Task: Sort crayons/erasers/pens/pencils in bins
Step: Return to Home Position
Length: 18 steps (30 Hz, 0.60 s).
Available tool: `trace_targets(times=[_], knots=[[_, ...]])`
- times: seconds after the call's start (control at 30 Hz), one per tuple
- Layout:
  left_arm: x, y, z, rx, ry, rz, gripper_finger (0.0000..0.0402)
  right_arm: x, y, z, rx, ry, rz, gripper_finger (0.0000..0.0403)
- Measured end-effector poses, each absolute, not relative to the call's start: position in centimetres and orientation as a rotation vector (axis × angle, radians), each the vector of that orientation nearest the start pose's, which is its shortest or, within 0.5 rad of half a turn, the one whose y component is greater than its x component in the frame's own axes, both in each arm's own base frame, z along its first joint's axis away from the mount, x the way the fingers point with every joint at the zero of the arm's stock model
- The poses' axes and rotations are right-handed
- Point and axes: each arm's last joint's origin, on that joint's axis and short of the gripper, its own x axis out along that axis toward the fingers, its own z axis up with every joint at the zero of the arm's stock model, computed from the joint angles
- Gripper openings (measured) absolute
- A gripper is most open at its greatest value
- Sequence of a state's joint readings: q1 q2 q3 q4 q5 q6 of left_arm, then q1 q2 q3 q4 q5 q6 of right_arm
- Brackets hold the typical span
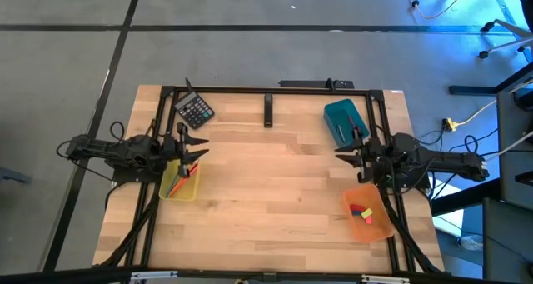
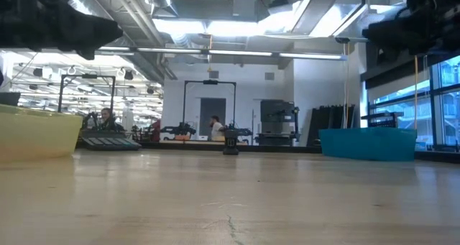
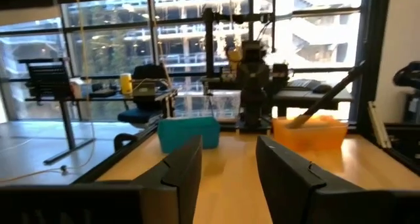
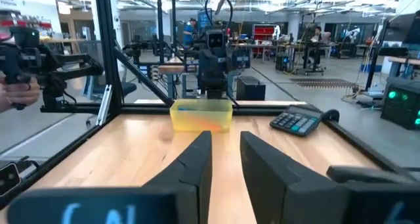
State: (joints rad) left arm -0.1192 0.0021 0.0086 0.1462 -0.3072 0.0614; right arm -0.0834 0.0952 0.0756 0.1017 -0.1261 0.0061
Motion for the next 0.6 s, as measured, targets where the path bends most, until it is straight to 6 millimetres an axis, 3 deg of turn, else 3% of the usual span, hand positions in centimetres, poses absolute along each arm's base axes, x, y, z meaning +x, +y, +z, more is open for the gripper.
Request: trace_targets(times=[0.13, 0.43, 0.6], knots=[[9.5, -0.4, 18.0, 0.024, -0.144, 0.153, 0.0111, 10.1, -0.5, 18.0, -0.004, -0.143, 0.043, 0.0082], [9.6, -0.7, 18.1, 0.058, -0.159, 0.054, 0.0010, 10.1, -0.7, 17.2, -0.105, -0.057, 0.015, 0.0082], [9.6, -0.7, 18.1, 0.065, -0.160, 0.043, 0.0002, 10.1, -0.9, 17.2, -0.115, -0.059, 0.051, 0.0082]])
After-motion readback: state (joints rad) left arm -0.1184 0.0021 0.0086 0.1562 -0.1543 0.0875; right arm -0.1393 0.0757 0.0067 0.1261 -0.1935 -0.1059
